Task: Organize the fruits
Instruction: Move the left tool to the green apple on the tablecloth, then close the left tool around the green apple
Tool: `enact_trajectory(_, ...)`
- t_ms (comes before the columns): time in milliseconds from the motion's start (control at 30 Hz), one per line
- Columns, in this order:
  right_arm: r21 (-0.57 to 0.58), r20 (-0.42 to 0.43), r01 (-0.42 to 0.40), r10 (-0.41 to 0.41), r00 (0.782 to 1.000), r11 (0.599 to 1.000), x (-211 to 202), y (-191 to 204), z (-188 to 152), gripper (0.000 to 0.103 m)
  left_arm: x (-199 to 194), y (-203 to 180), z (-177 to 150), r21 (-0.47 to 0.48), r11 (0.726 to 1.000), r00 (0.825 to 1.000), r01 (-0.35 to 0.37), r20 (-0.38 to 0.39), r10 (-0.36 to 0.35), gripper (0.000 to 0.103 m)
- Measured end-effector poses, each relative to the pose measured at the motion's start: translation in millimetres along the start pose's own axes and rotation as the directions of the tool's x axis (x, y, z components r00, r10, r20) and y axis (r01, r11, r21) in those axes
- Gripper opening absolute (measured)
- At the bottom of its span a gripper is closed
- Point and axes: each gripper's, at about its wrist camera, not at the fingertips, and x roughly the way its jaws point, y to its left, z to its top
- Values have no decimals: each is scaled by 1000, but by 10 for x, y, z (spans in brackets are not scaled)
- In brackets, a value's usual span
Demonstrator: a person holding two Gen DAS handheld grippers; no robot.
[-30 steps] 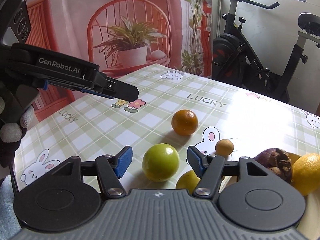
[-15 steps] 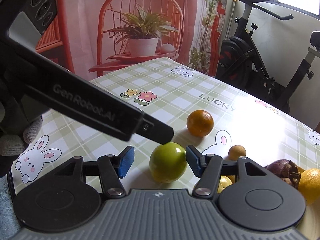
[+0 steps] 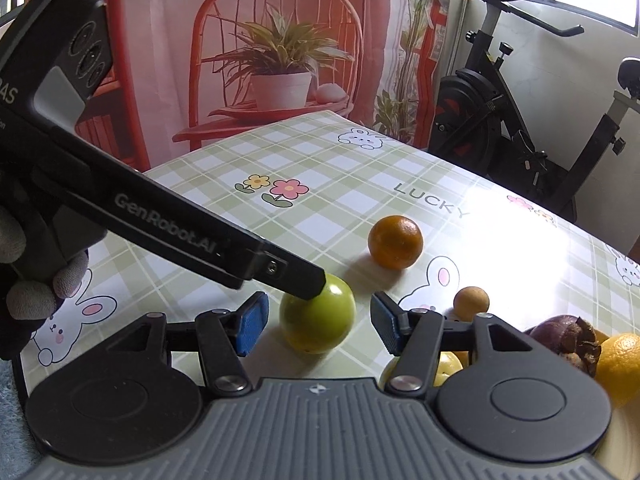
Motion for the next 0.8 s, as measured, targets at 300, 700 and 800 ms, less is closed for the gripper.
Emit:
enact_trajectory(300,42,-26,-27,28,999,999,95,-9,-1,49,-12,47,-3,-27,1000,1000,4,23,-3,59)
enact_trajectory(700,119,-30,-24,27,999,993,77,-82,-51,48,101,-55,-70,-31,997,997,76,-13,-76,59)
enact_trajectory(800,113,-31,-26,29,999,993,67,-77,-52,48,161,-88,-109,-25,995,994,99,-34,-99,59)
